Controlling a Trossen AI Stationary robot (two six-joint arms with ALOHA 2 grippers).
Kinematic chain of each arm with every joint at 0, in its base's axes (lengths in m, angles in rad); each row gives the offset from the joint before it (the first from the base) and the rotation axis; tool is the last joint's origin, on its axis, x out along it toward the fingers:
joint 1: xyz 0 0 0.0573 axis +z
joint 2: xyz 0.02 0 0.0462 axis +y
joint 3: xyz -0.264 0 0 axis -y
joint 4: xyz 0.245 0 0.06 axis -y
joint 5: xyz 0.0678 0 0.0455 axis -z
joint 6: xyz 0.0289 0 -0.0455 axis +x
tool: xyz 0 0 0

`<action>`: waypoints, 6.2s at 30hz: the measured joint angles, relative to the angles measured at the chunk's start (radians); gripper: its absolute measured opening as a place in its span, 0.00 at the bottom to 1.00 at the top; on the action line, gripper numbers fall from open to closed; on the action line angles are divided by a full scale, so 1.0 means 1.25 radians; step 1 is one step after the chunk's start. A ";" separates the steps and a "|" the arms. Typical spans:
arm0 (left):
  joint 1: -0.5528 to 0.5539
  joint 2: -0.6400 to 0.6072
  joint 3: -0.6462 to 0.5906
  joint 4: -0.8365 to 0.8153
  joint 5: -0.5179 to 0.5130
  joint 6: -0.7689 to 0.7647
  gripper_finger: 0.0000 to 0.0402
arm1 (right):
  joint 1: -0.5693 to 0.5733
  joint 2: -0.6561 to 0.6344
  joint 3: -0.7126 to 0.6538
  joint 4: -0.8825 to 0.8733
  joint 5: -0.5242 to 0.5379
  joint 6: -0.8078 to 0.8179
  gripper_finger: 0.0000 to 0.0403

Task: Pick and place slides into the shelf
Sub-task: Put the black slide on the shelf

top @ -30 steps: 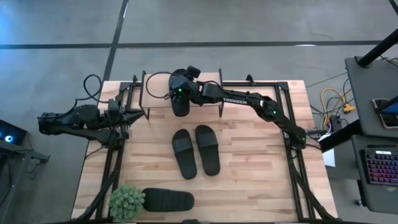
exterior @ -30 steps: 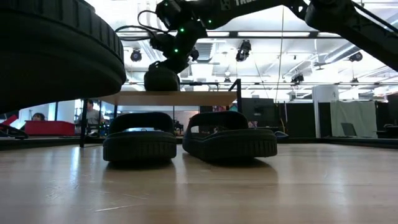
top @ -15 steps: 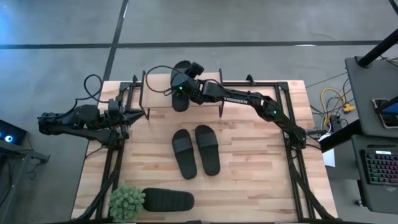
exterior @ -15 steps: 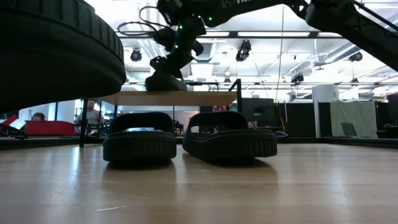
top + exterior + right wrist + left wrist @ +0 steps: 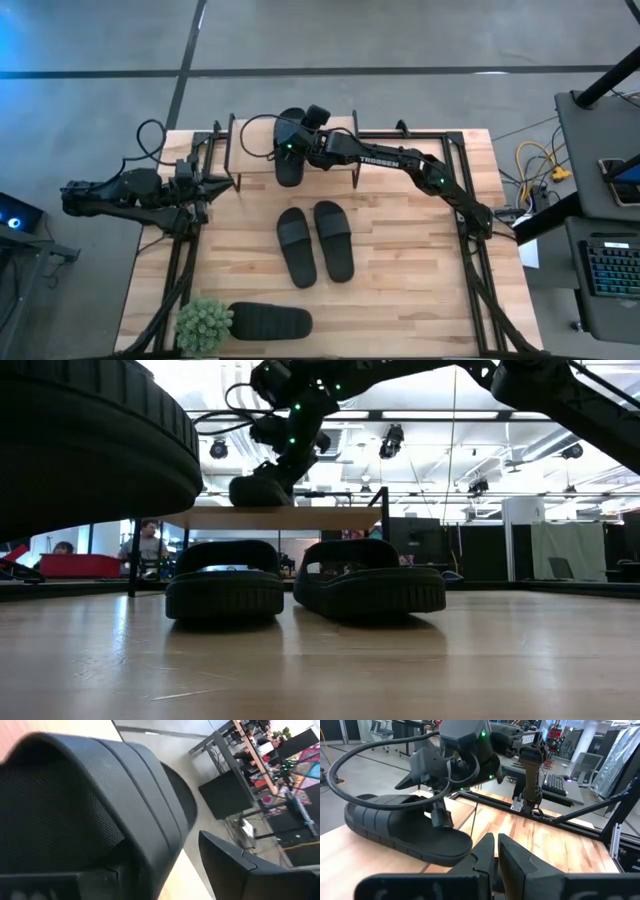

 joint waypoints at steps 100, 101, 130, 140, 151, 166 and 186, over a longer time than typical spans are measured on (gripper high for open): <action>0.000 0.002 0.000 -0.002 0.013 -0.018 0.03 | 0.042 -0.083 0.036 -0.376 -0.639 0.395 0.02; 0.000 0.003 0.000 -0.002 0.013 -0.018 0.03 | 0.042 -0.083 0.034 -0.373 -0.639 0.395 0.02; 0.000 0.004 0.000 0.000 0.013 -0.021 0.03 | 0.024 -0.082 -0.027 -0.232 -0.561 0.390 0.02; 0.000 0.003 0.000 -0.003 0.013 -0.019 0.03 | 0.039 -0.097 -0.023 -0.355 -0.727 0.425 0.02; 0.000 0.003 0.000 -0.004 0.013 -0.018 0.03 | 0.079 -0.067 -0.023 -0.194 -0.752 0.459 0.02; 0.000 0.002 0.000 -0.008 0.013 -0.017 0.03 | 0.053 -0.067 -0.044 -0.126 -0.687 0.459 0.02; 0.000 0.001 0.000 -0.008 0.014 -0.017 0.03 | 0.062 -0.071 -0.061 -0.131 -0.649 0.452 0.02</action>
